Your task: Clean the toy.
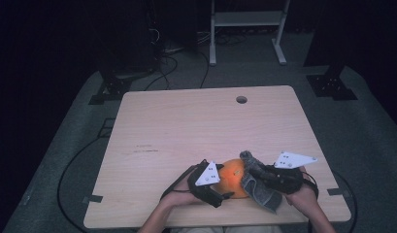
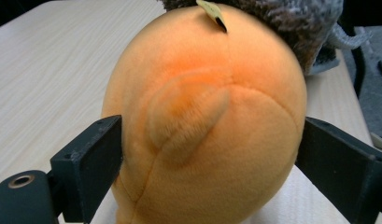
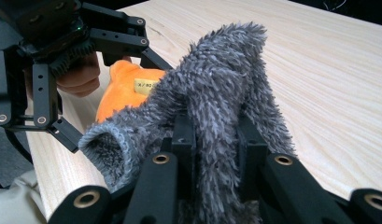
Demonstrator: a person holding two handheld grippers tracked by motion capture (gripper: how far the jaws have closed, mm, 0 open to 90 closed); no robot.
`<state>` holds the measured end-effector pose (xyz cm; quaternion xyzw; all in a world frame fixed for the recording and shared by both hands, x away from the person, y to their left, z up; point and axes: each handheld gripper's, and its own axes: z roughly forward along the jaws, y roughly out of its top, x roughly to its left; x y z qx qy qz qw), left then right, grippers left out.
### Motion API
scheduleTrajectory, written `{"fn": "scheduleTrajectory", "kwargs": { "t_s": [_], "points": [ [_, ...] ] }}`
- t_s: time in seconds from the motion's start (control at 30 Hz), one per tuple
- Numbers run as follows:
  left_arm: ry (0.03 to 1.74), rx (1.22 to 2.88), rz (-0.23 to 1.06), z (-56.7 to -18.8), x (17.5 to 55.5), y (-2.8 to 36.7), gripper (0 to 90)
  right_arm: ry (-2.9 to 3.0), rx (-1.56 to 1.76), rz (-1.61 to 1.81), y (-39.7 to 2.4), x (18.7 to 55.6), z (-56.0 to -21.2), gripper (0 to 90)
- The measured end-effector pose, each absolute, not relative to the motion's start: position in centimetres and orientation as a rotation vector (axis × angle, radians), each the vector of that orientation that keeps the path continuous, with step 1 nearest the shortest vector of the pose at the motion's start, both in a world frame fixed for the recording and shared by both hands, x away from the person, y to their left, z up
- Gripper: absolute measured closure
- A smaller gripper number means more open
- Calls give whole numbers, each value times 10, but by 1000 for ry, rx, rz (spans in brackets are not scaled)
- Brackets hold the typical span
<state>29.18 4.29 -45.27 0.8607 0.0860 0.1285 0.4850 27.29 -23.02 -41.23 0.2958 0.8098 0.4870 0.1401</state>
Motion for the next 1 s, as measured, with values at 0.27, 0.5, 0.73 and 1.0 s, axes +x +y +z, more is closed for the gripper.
{"fn": "scheduleTrajectory", "kwargs": {
  "t_s": [0.27, 0.5, 0.73, 1.0],
  "points": [
    [248, 2060, 244, -449, 297, 49, 102, 2340, 902, 1430, -239, 277, -417, 730],
    [263, 2034, 249, -449, 298, 50, 95, 2342, 906, 1417, -240, 277, -418, 730],
    [278, 2076, 293, -459, 296, 40, 139, 2339, 930, 1393, -244, 279, -421, 728],
    [261, 2062, 293, -458, 295, 41, 213, 2321, 1092, 1269, -266, 292, -430, 729]
  ]
}}
